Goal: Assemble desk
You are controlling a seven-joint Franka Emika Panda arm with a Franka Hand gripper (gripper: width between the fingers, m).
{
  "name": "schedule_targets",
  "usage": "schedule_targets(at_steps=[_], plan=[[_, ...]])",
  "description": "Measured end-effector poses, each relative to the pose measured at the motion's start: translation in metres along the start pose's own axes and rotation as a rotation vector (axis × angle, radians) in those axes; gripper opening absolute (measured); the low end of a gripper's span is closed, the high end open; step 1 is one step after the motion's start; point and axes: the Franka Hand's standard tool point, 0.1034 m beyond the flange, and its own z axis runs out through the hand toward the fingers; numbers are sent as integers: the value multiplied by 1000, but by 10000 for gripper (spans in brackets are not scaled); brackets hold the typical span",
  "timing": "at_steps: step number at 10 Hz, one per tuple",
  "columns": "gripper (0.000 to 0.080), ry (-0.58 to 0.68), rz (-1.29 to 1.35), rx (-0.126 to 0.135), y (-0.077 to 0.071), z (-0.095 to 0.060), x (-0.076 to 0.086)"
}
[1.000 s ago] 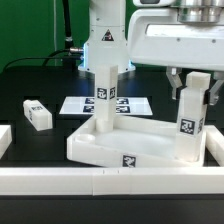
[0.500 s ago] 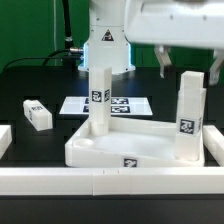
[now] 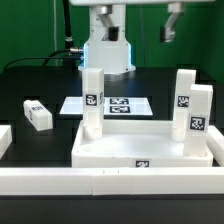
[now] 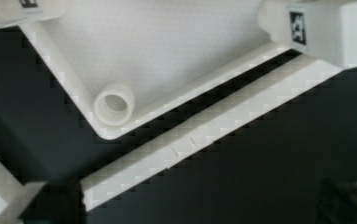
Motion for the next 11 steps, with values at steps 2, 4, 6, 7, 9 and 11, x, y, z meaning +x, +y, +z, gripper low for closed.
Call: schedule_targets(at_steps=[2,4,6,7,9,11], plan=[[648,-1,-2,-1,-1,1,0],[648,-1,-51,0,3,1,1],[648,5,-212,6,50,5,19],[648,11,-251,5,72,10,28],[648,9,-242,-2,80,16,28],[648,9,-242,-2,80,16,28]])
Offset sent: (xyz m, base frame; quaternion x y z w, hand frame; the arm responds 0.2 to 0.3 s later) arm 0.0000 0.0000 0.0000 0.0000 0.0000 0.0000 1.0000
